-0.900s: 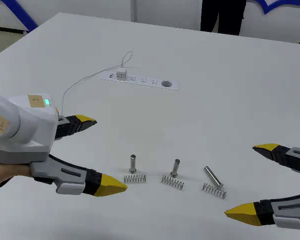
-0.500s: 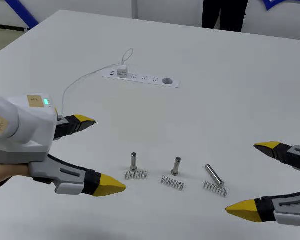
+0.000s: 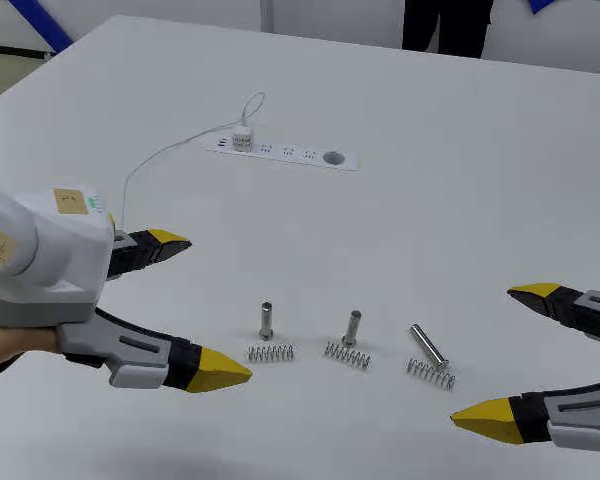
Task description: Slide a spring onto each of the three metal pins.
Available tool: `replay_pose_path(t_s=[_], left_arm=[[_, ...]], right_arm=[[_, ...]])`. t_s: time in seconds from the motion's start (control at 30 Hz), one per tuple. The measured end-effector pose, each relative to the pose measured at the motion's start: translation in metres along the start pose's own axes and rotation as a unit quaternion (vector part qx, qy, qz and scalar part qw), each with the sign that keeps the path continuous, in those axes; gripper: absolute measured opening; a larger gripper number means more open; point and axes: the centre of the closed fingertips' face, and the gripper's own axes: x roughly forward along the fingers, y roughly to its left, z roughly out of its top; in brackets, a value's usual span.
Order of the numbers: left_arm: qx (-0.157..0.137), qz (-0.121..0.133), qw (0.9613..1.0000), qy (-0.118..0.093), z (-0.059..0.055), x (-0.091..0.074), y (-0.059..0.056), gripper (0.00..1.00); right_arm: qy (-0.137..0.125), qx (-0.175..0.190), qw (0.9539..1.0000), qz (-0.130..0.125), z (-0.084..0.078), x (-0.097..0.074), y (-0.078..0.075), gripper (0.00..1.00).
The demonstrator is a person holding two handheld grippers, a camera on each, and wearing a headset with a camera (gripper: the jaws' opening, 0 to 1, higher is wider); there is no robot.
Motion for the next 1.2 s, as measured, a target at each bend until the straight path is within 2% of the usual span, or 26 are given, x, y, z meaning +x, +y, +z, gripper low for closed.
replay_pose_path(t_s=[0.27,0.4,0.8,1.03,1.2], left_arm=[[-0.001,-0.003,1.0,0.001,-0.002,0.002,-0.001,1.0],[-0.003,-0.004,1.0,0.008,-0.005,0.002,-0.001,1.0],[-0.005,-0.008,0.9999,-0.004,0.0,0.004,-0.002,1.0],[-0.005,-0.022,0.9997,0.006,-0.005,0.005,-0.007,0.96],[-0.008,-0.021,0.9997,0.004,-0.006,0.006,-0.007,0.97]], right_arm=[[-0.002,0.004,1.0,0.001,0.0,0.001,0.001,0.96],[0.001,0.005,1.0,0.003,-0.001,0.002,0.003,0.96],[0.003,0.015,0.9999,0.002,-0.005,0.003,-0.004,0.91],[-0.002,0.034,0.9994,-0.007,-0.006,0.003,-0.011,0.86],[0.002,0.037,0.9993,-0.007,-0.009,0.005,-0.011,0.81]])
